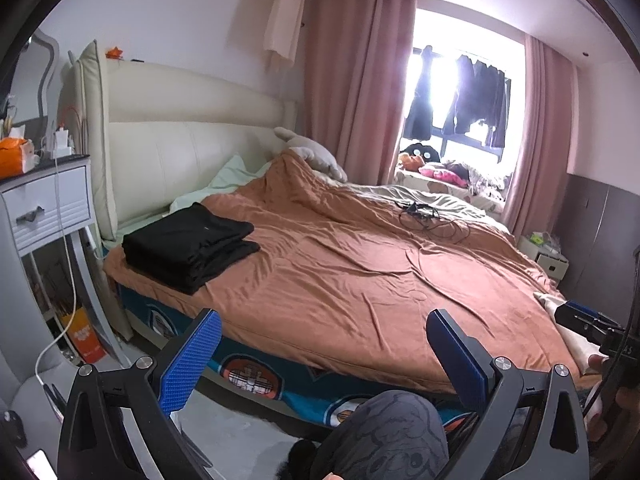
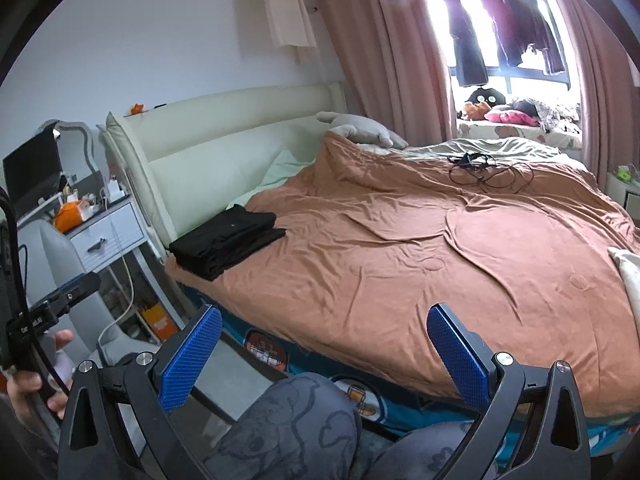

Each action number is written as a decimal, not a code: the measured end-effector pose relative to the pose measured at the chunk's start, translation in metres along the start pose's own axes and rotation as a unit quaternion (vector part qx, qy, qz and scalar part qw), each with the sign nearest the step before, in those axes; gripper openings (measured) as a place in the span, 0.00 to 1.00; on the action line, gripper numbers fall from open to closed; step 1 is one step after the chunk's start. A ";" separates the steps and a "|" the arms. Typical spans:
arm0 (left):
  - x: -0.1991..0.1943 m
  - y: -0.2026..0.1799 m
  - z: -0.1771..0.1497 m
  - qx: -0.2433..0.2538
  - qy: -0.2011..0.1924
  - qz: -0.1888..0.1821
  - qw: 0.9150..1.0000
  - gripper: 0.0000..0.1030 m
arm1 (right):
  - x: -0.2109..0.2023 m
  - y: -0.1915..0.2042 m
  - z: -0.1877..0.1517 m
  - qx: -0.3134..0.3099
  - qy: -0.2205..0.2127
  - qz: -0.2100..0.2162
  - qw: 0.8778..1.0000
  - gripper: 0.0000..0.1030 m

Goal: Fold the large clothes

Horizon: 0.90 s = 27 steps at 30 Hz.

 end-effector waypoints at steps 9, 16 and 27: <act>-0.005 0.011 0.000 -0.009 -0.006 0.005 1.000 1.00 | 0.002 0.005 -0.002 0.004 0.003 0.002 1.000 1.00; -0.011 0.011 0.003 -0.005 -0.012 0.009 1.000 1.00 | 0.000 0.006 -0.001 0.002 0.001 0.002 1.000 1.00; -0.017 0.007 0.004 0.005 -0.016 0.014 1.000 1.00 | -0.002 0.005 0.001 0.010 0.000 0.005 1.000 1.00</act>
Point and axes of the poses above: each gripper's, at about its wrist camera, not at the fingertips, and x roughly the way its jaws point, y to its left, z to its top, the point moved 7 cm from there along x, roughly the way its jaws point, and after that the axes turned 12 degrees about z, right-handed, at the moved point
